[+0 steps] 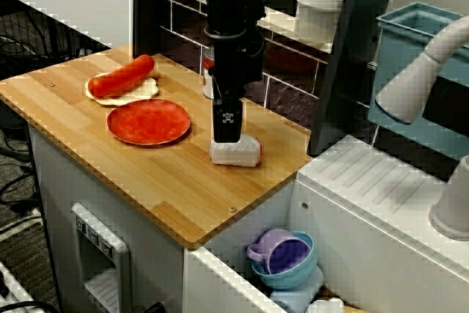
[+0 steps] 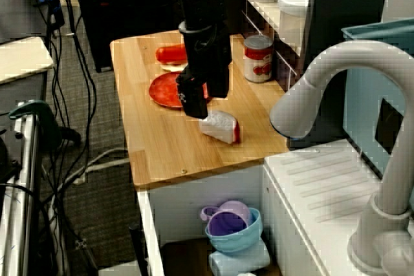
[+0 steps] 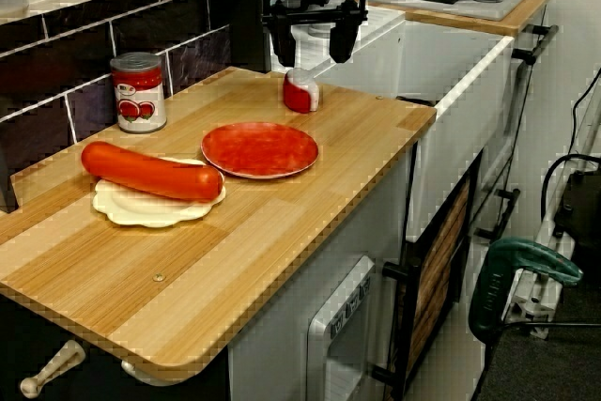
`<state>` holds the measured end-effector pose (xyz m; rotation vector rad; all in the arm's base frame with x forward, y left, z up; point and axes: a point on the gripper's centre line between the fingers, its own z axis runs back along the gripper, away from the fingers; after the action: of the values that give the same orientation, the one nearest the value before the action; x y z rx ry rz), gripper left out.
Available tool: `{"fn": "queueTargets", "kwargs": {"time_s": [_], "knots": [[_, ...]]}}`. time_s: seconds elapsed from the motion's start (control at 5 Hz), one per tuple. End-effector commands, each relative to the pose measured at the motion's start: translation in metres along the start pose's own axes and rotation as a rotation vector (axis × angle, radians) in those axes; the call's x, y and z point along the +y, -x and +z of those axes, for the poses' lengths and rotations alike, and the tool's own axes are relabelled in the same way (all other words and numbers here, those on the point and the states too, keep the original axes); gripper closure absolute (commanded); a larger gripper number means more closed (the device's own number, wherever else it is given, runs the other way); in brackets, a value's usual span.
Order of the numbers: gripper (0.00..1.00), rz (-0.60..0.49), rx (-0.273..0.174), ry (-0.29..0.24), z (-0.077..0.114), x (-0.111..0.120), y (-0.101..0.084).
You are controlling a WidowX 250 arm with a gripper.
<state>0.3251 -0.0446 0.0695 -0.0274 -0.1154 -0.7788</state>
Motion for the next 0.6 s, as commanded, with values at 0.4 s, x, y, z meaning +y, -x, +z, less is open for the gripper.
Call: {"fn": "queueTargets", "kwargs": {"time_s": [0.4], "knots": [[0.0, 0.099, -0.012, -0.023, -0.0154, 0.012, -0.011]]}}
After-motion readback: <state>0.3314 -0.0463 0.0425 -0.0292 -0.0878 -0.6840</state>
